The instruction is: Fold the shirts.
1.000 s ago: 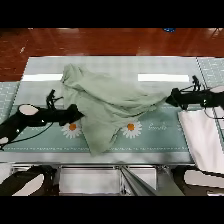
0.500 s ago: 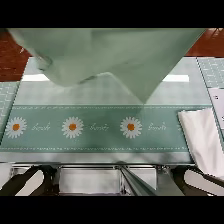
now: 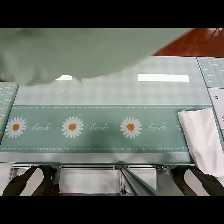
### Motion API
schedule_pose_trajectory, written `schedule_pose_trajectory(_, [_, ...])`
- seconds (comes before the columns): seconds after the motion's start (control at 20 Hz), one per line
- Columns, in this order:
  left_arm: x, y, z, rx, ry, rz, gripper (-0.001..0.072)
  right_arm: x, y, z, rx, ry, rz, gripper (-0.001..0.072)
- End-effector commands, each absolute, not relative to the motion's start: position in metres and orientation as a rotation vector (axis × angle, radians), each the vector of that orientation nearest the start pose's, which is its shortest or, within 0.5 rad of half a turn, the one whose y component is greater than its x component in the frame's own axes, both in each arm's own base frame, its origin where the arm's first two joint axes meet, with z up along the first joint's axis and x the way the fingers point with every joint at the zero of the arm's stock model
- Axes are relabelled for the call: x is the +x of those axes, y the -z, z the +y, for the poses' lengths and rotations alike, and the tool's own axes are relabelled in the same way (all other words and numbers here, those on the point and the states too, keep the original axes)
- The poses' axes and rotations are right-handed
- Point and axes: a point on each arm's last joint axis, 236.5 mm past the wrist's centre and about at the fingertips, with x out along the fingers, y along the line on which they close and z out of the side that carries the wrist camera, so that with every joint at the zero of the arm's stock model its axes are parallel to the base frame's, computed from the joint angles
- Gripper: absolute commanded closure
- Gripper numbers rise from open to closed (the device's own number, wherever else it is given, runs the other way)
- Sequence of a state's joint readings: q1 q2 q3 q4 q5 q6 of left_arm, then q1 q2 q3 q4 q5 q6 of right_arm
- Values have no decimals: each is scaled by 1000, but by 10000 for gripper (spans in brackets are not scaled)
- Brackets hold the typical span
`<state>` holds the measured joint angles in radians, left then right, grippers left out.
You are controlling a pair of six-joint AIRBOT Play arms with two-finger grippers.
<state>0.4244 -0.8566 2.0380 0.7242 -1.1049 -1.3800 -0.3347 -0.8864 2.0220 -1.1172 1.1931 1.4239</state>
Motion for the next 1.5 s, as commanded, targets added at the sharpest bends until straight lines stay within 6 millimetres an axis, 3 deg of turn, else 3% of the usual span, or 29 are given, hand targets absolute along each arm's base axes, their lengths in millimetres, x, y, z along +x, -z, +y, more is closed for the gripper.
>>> schedule_pose_trajectory(0.0, [194, -559, -71, -8, 240, -141, 687, 216, -513, -15, -60, 89, 48, 690])
schedule_pose_trajectory(0.1, [168, -554, -78, 14, 251, -140, 687, 199, -503, -19, -55, 130, 75, 690])
schedule_pose_trajectory(0.2, [144, -543, -67, 19, 220, -107, 687, 191, -483, -16, -43, 126, 128, 690])
schedule_pose_trajectory(0.35, [140, -487, -10, -33, 1, 121, 687, 198, -436, -10, 3, 88, 251, 690])
schedule_pose_trajectory(0.45, [156, -441, -4, -67, -23, 296, 687, 217, -399, 3, 58, 3, 354, 690])
schedule_pose_trajectory(0.6, [198, -355, -1, -105, -25, 581, 687, 250, -339, 31, 152, -169, 498, 690])
schedule_pose_trajectory(0.75, [271, -268, 5, -138, -34, 743, 687, 298, -265, 25, 244, -219, 662, 690])
schedule_pose_trajectory(0.85, [322, -211, -1, -190, -2, 833, 687, 336, -218, 19, 304, -249, 760, 690])
schedule_pose_trajectory(0.95, [371, -162, -14, -277, 47, 919, 686, 377, -175, 26, 336, -307, 841, 690])
schedule_pose_trajectory(1.1, [448, -114, -36, -431, 120, 921, 687, 445, -117, 40, 390, -318, 886, 690])
schedule_pose_trajectory(1.25, [512, -85, -35, -509, 113, 900, 687, 510, -82, 30, 460, -274, 904, 690])
schedule_pose_trajectory(1.35, [540, -64, -33, -536, 101, 932, 687, 544, -69, 23, 501, -251, 913, 690])
schedule_pose_trajectory(1.45, [554, -41, -36, -561, 100, 987, 687, 567, -57, 19, 534, -235, 923, 690])
